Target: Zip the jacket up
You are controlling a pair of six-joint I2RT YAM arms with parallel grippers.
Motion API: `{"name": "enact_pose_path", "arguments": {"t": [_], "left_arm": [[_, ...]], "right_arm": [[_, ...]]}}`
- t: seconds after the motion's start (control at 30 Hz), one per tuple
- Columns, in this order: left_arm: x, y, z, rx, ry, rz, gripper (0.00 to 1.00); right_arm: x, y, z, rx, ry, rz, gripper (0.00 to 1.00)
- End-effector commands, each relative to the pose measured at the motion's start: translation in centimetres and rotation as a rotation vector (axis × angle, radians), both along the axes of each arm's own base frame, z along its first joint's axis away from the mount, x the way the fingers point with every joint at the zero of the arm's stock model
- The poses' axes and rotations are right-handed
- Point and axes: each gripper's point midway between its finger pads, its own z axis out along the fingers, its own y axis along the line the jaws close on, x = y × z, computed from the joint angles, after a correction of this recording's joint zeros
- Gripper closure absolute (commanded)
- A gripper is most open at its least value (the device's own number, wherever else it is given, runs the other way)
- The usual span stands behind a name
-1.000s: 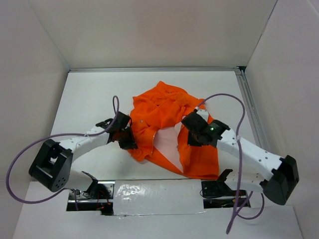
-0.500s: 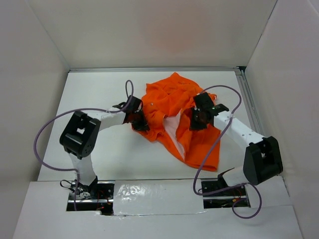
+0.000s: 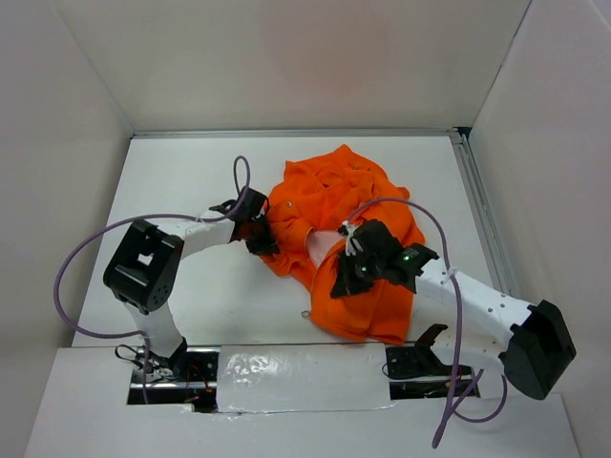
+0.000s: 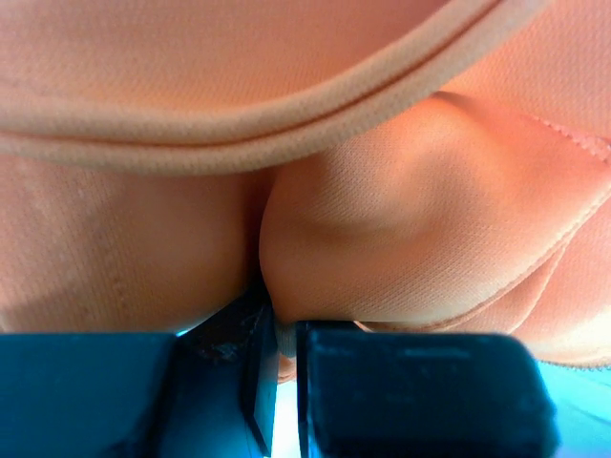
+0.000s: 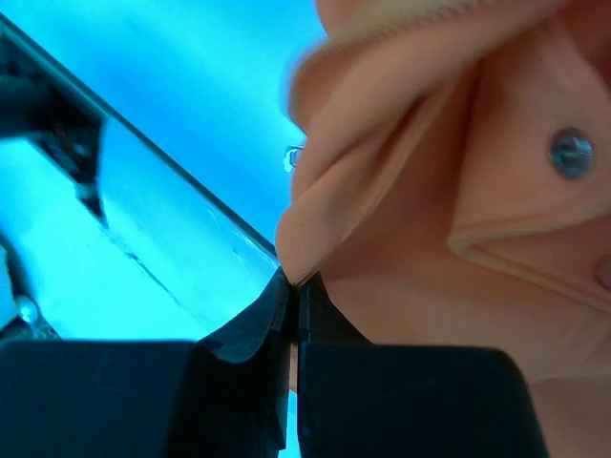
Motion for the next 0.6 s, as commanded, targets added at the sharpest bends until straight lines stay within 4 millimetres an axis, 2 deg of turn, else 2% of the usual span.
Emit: {"name": "enact_pose_path", "arguments": {"t": [0.0, 0.03, 0.07, 0.13, 0.2, 0.23, 0.27, 0.33, 0.4, 0.47, 0.5, 0.57], "left_arm": [[-0.5, 0.9, 0.8, 0.029, -0.017, 0.001, 1.00], [-0.7, 0.9, 0.8, 0.027, -0.015, 0.000, 1.00], [-0.8, 0.9, 1.0, 0.023, -0.018, 0.000, 1.00], [-1.2, 1.0, 1.4, 0.018, -0.029, -0.006, 1.00], [-1.7, 1.4, 1.7, 0.024, -0.038, -0.011, 1.00], [-1.8, 1.5, 1.8, 0.027, -0.042, -0.011, 1.00], [-2.0, 1.6, 1.9, 0.030, -0.042, -0.010, 1.00], [-2.6, 1.8, 2.2, 0.030, -0.043, -0.018, 1.00], [-3.2, 1.8, 2.6, 0.026, -0.049, -0.030, 1.00], [-3.8, 2.1, 2.7, 0.034, -0.045, -0.032, 1.00], [-4.0, 2.3, 3.1, 0.033, -0.051, -0.031, 1.00], [-4.8, 2.6, 3.7, 0.038, -0.046, -0.034, 0.88]], "right_arm": [[-0.7, 0.5, -1.6, -0.013, 0.063, -0.045, 1.00], [-0.1, -0.4, -2.4, -0.081, 0.087, -0.138, 1.00], [0.8, -3.0, -4.4, -0.235, 0.091, -0.250, 0.93], [1.4, -4.1, -4.7, -0.305, 0.099, -0.352, 0.79], [1.5, -4.8, -4.2, -0.330, 0.066, -0.388, 0.29], [1.1, -4.6, -3.9, -0.325, 0.054, -0.390, 0.12], [0.8, -4.6, -3.0, -0.294, 0.049, -0.419, 0.01], [-0.1, -5.1, -2.5, -0.272, 0.052, -0.462, 0.00], [-1.6, -6.0, -3.0, -0.292, 0.097, -0.545, 0.00], [-3.6, -7.1, -4.1, -0.313, 0.153, -0.622, 0.00], [-4.5, -7.9, -5.3, -0.338, 0.183, -0.645, 0.00], [-5.5, -7.9, -6.3, -0.323, 0.221, -0.655, 0.00]]}}
